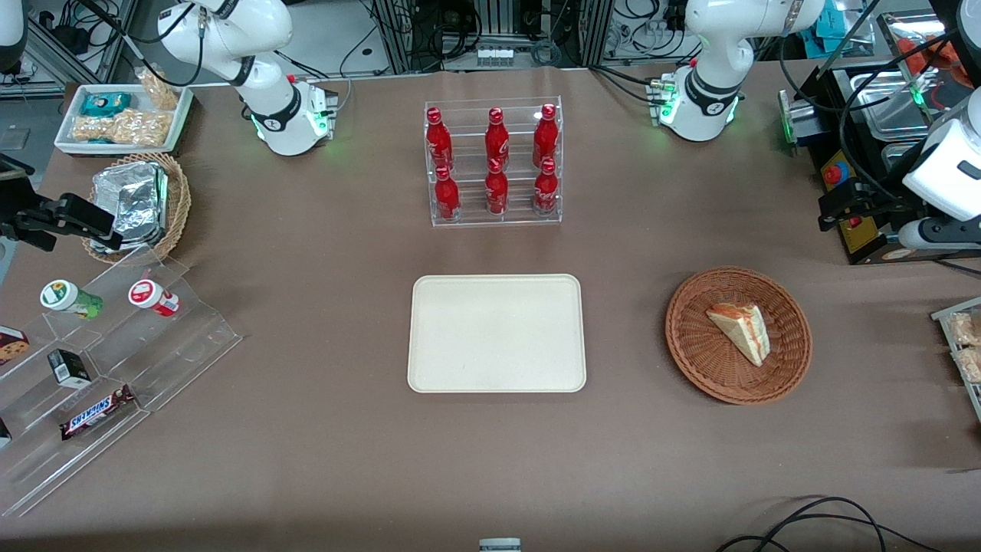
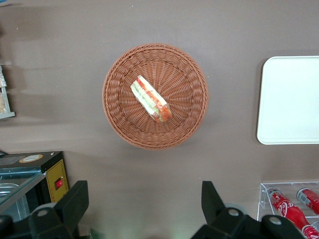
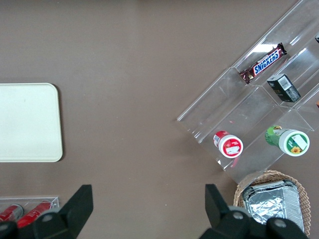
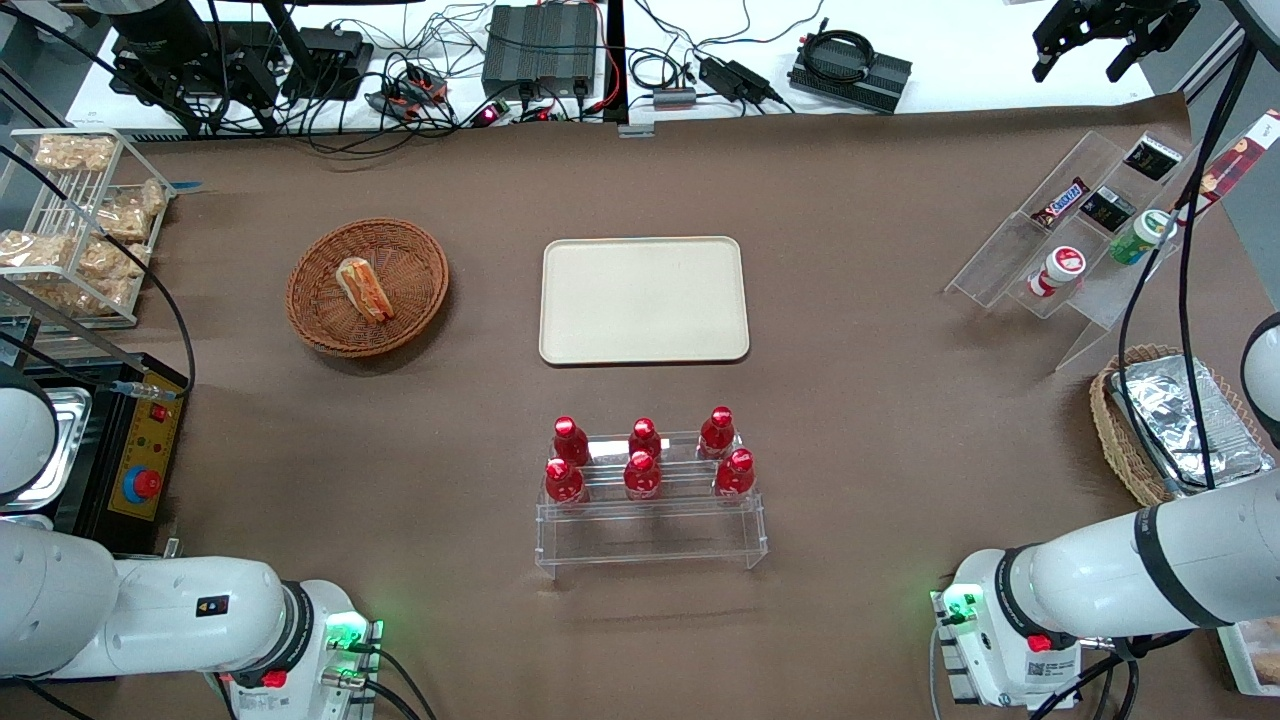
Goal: Place sandwich from basket to tray
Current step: 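Move the left gripper from rest toward the wicker basket, then lower the left gripper onto the wrapped sandwich and close it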
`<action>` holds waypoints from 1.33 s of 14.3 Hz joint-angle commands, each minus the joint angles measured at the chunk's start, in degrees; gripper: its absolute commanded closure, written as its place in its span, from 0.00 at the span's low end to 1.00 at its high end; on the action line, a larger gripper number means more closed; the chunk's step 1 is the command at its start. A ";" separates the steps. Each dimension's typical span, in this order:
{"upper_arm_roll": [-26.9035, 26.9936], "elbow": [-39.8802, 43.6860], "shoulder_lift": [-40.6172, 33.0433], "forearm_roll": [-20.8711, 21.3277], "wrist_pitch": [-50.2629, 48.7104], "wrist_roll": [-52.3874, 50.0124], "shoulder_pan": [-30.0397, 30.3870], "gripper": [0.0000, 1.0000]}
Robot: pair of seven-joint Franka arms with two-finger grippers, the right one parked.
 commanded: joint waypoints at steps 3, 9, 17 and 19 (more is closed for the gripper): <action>-0.25 -0.42 -0.46 0.80 -0.07 1.06 0.52 0.00; -0.25 -2.09 0.68 0.89 -1.21 0.27 0.61 0.00; -0.07 -17.00 5.35 0.89 12.72 0.18 1.40 0.00; 0.01 -21.49 5.61 0.89 19.76 0.18 1.40 0.00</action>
